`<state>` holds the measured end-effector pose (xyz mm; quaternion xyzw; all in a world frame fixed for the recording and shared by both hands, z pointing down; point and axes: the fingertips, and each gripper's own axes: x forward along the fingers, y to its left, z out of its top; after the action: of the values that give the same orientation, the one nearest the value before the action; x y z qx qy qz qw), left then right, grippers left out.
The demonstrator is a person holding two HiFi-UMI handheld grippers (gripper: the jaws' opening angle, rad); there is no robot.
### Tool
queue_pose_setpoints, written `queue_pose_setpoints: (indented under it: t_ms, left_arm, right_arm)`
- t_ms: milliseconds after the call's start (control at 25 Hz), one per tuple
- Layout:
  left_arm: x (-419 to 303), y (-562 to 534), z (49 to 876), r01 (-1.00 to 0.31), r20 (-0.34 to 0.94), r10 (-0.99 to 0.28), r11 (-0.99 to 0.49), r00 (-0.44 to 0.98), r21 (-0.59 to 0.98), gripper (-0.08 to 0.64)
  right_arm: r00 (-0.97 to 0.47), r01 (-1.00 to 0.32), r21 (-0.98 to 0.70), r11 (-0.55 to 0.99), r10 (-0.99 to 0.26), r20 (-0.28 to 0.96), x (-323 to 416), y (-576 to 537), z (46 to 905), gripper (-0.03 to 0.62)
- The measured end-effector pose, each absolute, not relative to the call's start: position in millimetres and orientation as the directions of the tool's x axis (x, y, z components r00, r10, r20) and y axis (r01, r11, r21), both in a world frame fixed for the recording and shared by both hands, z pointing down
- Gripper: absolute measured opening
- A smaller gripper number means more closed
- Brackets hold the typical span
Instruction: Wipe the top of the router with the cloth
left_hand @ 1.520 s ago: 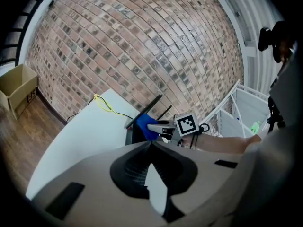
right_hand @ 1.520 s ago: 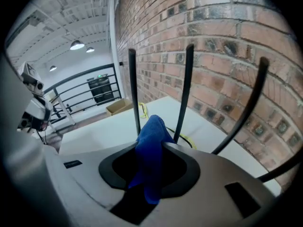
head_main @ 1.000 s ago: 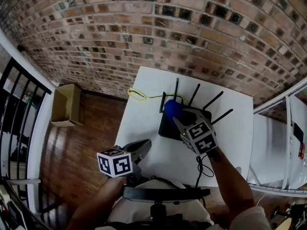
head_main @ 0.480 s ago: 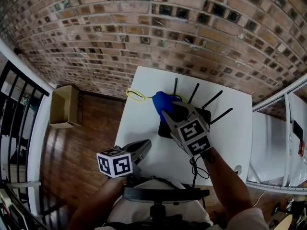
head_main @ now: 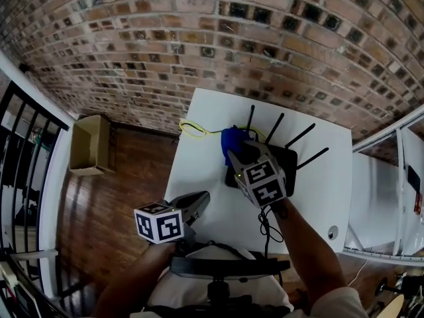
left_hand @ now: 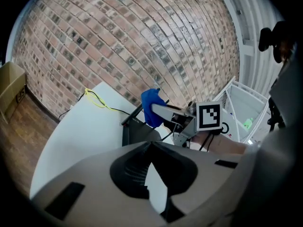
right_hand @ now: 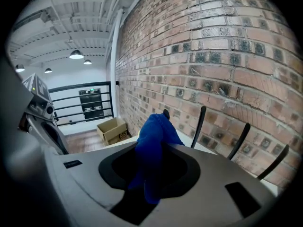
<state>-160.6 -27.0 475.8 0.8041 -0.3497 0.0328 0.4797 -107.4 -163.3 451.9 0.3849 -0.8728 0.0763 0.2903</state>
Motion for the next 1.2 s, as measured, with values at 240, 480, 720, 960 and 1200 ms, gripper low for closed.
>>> queue_pose_setpoints:
  t_ms: [240,480,720,960,1200]
  left_arm:
    - [-168.4,-30.4,477.6,-0.587,0.388,-0.514,-0.309,0.765,0.748,0.023]
    - [-171.1,-31.8,481.8,-0.580,0.391,-0.494,-0.316,0.776,0.751,0.023]
    - [-177.5,-33.5,483.0,-0.582,0.397,-0.491,-0.312,0.776,0.751,0.023]
    - [-181.5,-34.6,484.6,-0.584,0.400,-0.490,-0.308,0.774,0.751,0.023]
    - [-170.3,-37.0,484.5,-0.574,0.397,-0.477,-0.316,0.784,0.755,0.023]
  right_arm:
    - [-0.493,-0.745,0.060,0.664,-0.610,0.620,-108.4,-161.7,475.8,0.129]
    - [-0.426,-0.780,0.035,0.625,-0.570,0.703,-103.5,-162.4,512.4,0.130]
    - [-0.364,-0.812,-0.003,0.583,-0.503,0.784,-101.4,-156.9,545.6,0.130]
    - [-0.348,-0.813,-0.012,0.582,-0.469,0.812,-98.8,-152.1,558.8,0.130]
    - [-0.370,-0.812,-0.009,0.584,-0.502,0.782,-80.4,-149.0,544.1,0.130]
